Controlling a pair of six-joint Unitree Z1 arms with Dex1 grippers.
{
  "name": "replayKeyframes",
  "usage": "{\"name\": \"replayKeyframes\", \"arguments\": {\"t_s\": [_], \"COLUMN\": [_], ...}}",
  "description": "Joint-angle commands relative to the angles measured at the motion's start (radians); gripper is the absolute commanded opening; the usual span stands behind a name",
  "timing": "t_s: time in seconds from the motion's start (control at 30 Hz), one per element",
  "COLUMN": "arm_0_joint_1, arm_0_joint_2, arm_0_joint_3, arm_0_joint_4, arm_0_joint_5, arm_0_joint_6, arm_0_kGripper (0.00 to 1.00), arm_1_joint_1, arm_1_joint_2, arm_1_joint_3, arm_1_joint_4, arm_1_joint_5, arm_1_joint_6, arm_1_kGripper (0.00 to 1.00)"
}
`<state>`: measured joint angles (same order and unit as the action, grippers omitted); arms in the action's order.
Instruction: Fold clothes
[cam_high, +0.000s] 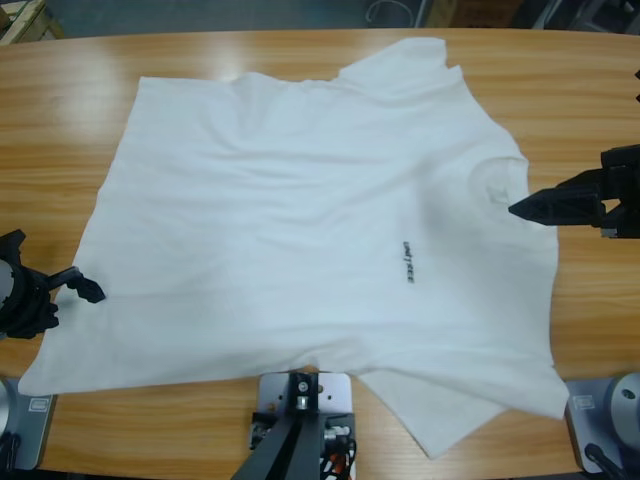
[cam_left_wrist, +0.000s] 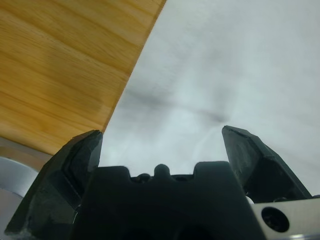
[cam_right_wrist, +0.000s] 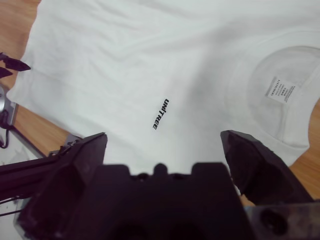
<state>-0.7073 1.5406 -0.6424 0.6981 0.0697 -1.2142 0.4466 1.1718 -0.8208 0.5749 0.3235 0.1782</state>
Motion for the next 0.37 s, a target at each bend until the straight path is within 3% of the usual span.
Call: {"name": "replayKeyframes", "arguments": {"t_s": [0.03, 0.37], "arm_0_joint_1": [0.008, 0.008], "arm_0_joint_2": [0.021, 0.035], "arm_0_joint_3": [-0.004, -0.006], "arm_0_joint_4": [0.014, 0.012], "arm_0_joint_5": [0.016, 0.013], "arm_0_joint_6": [0.013, 0.013], "arm_0_kGripper": [0.959, 0.968], "arm_1_joint_1": [0.009, 0.009], "arm_1_joint_2": [-0.017, -0.015], "arm_1_joint_3": [0.035, 0.035], "arm_1_joint_4": [-0.007, -0.008], "arm_1_joint_5": [0.003, 0.003], "arm_1_joint_6": [-0.005, -0.005], "arm_1_kGripper": [0.931, 0.931]}}
